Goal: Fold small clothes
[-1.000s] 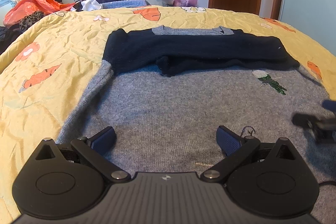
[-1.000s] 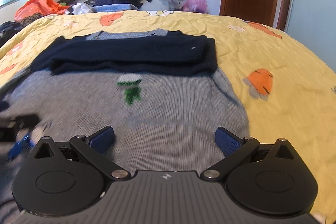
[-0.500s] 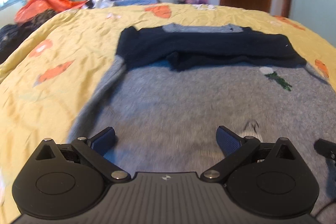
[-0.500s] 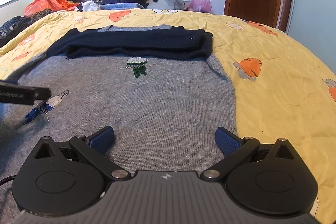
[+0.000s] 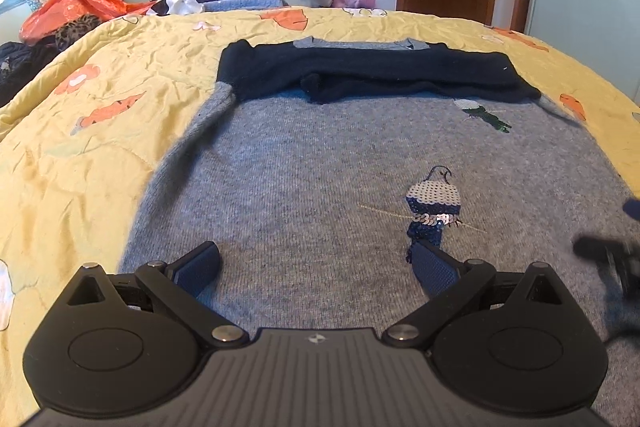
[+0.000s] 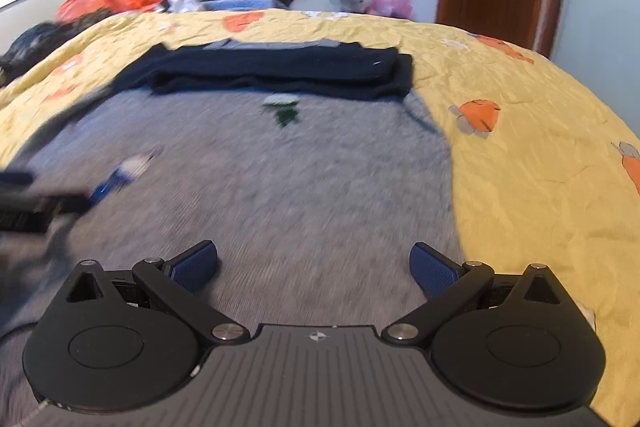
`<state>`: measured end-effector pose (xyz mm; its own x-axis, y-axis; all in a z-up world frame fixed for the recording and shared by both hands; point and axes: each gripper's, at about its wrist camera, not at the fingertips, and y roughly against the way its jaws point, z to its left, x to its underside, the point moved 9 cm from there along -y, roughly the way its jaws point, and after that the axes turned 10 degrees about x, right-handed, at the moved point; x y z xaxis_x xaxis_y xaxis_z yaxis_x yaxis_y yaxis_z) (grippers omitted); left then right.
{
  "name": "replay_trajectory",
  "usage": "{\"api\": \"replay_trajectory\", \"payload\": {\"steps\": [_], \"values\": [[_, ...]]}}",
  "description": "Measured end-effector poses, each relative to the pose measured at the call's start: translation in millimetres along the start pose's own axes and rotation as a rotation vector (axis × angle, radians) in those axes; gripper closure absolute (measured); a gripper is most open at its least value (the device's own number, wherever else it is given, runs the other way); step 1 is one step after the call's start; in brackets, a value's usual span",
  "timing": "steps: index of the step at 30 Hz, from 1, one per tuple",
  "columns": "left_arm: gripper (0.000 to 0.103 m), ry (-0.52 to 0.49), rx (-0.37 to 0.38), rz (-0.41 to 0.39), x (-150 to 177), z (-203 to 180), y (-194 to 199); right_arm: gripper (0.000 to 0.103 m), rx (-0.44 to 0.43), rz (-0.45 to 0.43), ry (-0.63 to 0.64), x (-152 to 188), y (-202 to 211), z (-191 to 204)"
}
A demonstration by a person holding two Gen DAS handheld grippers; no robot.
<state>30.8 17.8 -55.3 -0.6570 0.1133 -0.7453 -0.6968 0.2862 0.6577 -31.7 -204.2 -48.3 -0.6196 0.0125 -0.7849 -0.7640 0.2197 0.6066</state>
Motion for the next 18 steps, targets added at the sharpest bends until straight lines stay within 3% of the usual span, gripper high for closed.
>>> {"api": "replay_trajectory", "payload": {"steps": [7,18], "values": [[0.000,0.001,-0.002,-0.002,0,-1,0,0.000,-0.014,-0.001,0.009,13,17,-2],[0.000,0.002,-0.004,-0.003,0,-1,1,0.001,-0.067,-0.040,0.125,35,49,4]]}}
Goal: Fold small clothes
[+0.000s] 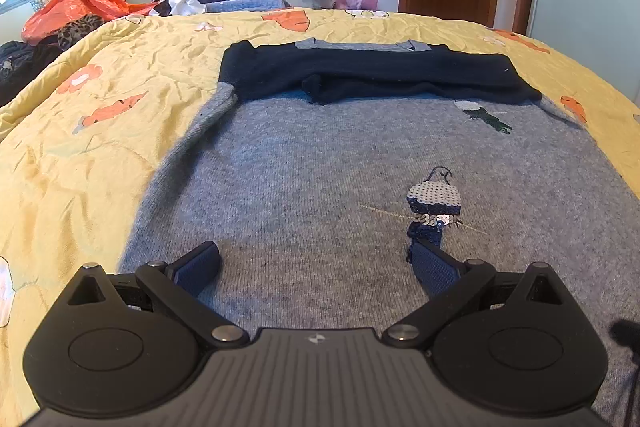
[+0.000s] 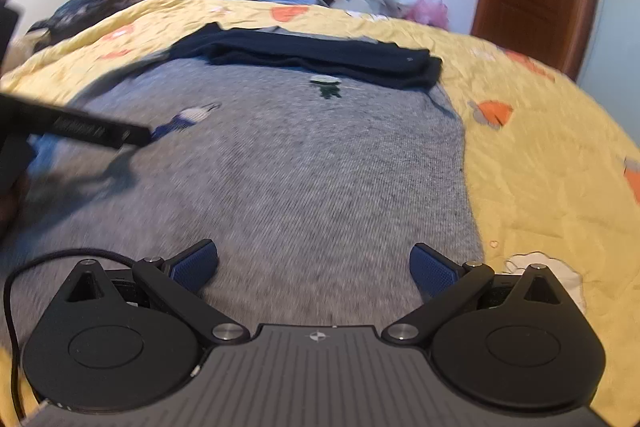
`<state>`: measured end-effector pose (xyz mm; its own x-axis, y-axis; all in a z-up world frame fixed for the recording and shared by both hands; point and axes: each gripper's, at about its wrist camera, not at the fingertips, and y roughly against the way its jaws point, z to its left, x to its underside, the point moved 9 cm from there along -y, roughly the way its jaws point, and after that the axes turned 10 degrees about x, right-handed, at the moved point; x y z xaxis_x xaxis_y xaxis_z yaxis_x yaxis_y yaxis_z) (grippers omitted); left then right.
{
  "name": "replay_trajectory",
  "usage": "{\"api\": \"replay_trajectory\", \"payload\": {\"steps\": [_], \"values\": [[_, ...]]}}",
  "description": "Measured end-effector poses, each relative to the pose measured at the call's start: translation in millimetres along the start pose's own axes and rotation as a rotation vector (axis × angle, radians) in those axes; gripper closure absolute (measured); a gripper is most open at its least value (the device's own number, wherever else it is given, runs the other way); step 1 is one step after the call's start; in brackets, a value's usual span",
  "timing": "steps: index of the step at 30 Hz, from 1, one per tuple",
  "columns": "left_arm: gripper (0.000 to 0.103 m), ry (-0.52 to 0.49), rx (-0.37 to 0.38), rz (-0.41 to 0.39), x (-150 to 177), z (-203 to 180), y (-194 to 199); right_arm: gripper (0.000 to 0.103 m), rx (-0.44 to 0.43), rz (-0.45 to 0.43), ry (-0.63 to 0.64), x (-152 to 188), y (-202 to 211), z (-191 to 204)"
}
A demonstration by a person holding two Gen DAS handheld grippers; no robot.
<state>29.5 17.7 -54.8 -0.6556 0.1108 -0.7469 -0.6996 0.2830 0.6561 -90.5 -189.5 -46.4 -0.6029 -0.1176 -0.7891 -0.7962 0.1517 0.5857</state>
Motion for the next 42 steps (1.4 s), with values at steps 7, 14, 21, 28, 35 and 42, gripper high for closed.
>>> {"api": "replay_trajectory", "payload": {"steps": [7,14,21,28,35,42], "values": [[0.000,0.000,0.000,0.000,0,0,0,0.001,0.002,0.015,-0.006,42,46,-42],[0.000,-0.001,0.000,0.000,0,0,0,0.005,0.083,0.069,-0.030,53,80,-91],[0.000,0.002,-0.005,-0.002,1,1,3,0.001,-0.119,-0.059,-0.267,-24,76,-83],[0.000,0.000,-0.011,0.001,3,1,6,0.001,-0.187,0.058,-0.167,-35,1,-13],[0.000,-0.058,0.006,0.049,29,-18,46,0.000,-0.101,0.085,-0.020,-2,-4,4],[0.000,-0.066,0.002,0.067,68,-17,85,0.000,-0.075,0.059,-0.015,39,41,-27]]}}
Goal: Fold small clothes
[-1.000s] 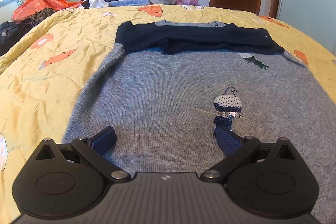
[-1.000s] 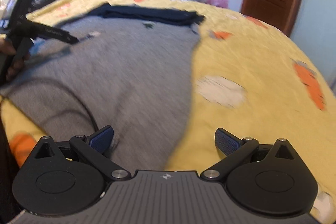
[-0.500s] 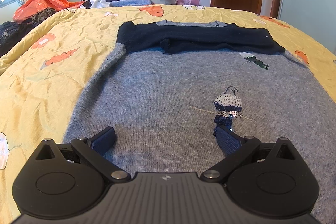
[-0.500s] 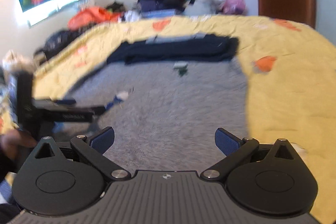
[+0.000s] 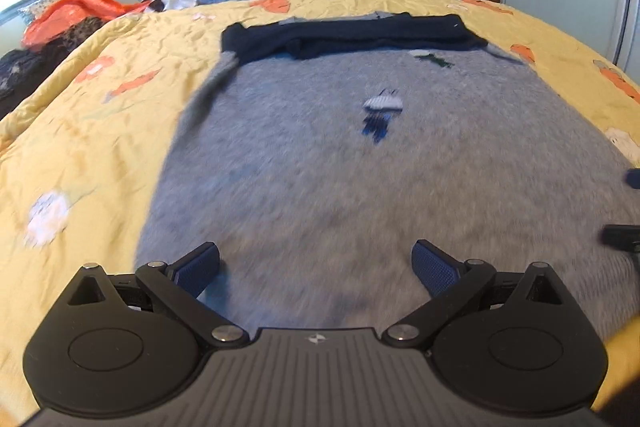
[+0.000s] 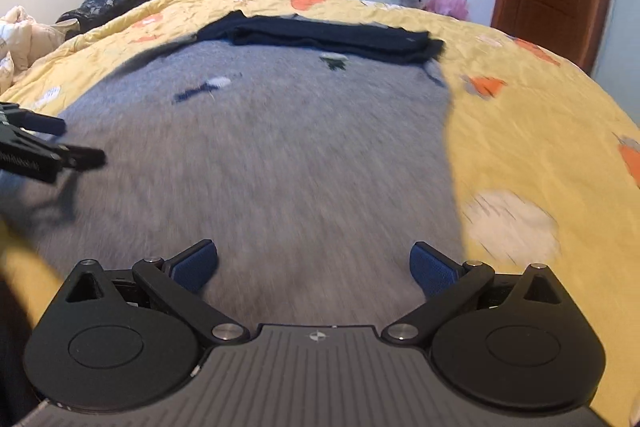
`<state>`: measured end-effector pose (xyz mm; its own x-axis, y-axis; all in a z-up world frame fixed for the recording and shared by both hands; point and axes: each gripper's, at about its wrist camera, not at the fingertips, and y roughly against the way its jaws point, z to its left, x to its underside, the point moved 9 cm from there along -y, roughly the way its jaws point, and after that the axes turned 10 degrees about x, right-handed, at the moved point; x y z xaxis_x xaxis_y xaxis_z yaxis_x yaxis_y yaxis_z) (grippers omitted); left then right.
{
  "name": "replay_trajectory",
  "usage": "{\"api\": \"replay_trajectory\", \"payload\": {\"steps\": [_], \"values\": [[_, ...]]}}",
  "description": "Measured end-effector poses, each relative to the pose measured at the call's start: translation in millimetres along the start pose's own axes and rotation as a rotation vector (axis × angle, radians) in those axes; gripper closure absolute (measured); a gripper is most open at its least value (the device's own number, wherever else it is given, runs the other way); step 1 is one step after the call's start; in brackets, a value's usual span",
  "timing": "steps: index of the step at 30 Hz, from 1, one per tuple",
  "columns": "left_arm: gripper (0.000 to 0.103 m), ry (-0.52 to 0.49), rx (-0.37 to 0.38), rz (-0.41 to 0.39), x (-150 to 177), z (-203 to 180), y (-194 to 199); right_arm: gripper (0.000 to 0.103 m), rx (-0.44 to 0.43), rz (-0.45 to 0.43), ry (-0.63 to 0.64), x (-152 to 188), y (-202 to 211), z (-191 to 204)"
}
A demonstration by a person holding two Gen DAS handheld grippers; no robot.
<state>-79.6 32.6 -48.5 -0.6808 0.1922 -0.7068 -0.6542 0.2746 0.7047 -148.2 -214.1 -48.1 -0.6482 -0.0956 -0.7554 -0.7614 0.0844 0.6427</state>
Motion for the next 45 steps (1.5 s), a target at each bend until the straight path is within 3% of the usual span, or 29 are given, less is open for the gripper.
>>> {"api": "replay_trajectory", "payload": {"steps": [4,8,10,14,17,21,26,28,33,37,38,40,41,42,45], "values": [[0.000,0.040,-0.027,0.011,11,24,20,0.000,0.013,0.065,-0.026,29,30,-27],[0.000,0.120,-0.022,0.055,26,56,31,0.000,0.090,0.193,-0.057,57,50,-66],[0.000,0.183,-0.002,0.052,30,69,34,0.000,0.092,0.234,-0.159,56,53,-83],[0.000,0.259,0.058,0.032,26,76,37,0.001,-0.070,0.221,-0.444,32,49,-89],[0.000,0.357,0.163,0.020,21,77,41,0.003,-0.229,0.264,-0.610,19,34,-85],[0.000,0.558,0.337,0.003,22,86,46,0.003,-0.432,0.371,-0.804,16,16,-82],[0.000,0.892,0.630,0.040,25,95,38,0.003,-0.563,0.420,-0.928,8,-2,-76],[0.000,0.957,0.711,0.081,29,90,32,0.003,-0.603,0.437,-0.927,3,-5,-67],[0.000,0.947,0.716,0.096,26,85,30,0.005,-0.637,0.441,-0.881,-5,-7,-52],[0.002,0.968,0.722,0.098,26,91,28,0.017,-0.644,0.452,-0.863,-4,-10,-53],[0.010,0.967,0.716,0.103,26,91,27,0.021,-0.643,0.454,-0.862,-3,-12,-54],[0.040,0.945,0.684,0.137,31,91,23,0.029,-0.642,0.458,-0.869,1,-13,-58],[0.061,0.930,0.661,0.161,34,91,20,0.037,-0.640,0.462,-0.874,3,-14,-61],[0.068,0.927,0.651,0.177,36,92,18,0.042,-0.637,0.468,-0.877,6,-15,-62],[0.069,0.943,0.672,0.176,39,95,17,0.058,-0.633,0.482,-0.902,13,-19,-67]]}}
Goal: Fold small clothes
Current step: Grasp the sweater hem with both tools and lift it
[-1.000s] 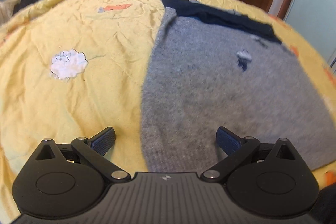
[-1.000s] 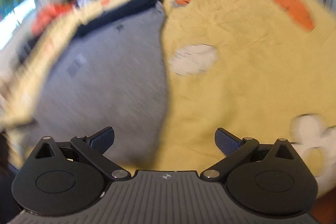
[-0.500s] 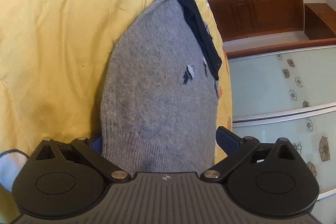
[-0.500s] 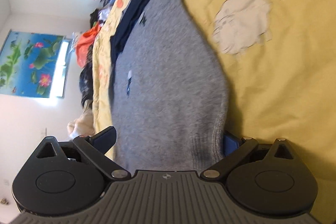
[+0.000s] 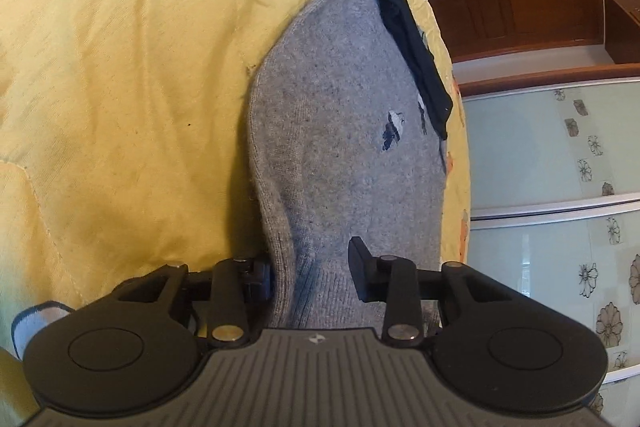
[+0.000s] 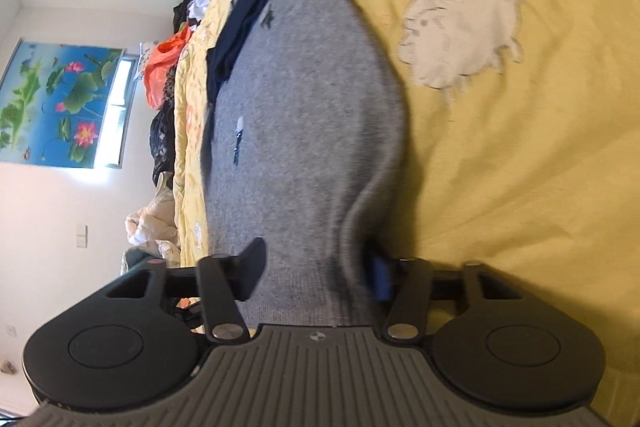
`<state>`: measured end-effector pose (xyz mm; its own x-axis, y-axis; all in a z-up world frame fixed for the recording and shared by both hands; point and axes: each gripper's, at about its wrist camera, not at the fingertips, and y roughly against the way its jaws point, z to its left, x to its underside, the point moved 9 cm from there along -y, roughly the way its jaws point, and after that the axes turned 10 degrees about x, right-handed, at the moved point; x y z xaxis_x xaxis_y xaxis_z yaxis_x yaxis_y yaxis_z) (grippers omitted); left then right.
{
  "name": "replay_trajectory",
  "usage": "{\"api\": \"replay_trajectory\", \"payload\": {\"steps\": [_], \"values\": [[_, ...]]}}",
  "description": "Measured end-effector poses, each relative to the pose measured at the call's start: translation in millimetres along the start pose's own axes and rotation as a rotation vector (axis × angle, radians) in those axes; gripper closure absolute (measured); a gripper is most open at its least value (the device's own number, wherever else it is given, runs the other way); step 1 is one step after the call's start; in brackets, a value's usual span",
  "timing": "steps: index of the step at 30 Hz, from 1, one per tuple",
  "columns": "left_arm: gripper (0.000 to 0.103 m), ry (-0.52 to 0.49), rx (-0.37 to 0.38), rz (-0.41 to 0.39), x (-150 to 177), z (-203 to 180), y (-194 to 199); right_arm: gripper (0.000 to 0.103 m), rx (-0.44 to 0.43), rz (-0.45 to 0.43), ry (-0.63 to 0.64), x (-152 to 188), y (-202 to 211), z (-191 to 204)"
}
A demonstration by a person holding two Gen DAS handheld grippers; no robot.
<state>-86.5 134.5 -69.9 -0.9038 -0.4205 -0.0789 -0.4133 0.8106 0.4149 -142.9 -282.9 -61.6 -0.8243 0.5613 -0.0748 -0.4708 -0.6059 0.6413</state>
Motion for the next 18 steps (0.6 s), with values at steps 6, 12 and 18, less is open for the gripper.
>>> {"api": "replay_trajectory", "payload": {"steps": [6,12,18], "values": [[0.094,-0.102,-0.103,0.031,7,-2,-4,0.085,0.072,-0.016,0.062,4,-2,-5],[0.096,-0.250,-0.155,0.033,3,-26,-2,0.085,0.021,-0.065,0.132,-1,9,20],[0.096,-0.342,-0.078,-0.047,-30,-79,9,0.085,-0.115,-0.161,0.166,-36,34,63]]}}
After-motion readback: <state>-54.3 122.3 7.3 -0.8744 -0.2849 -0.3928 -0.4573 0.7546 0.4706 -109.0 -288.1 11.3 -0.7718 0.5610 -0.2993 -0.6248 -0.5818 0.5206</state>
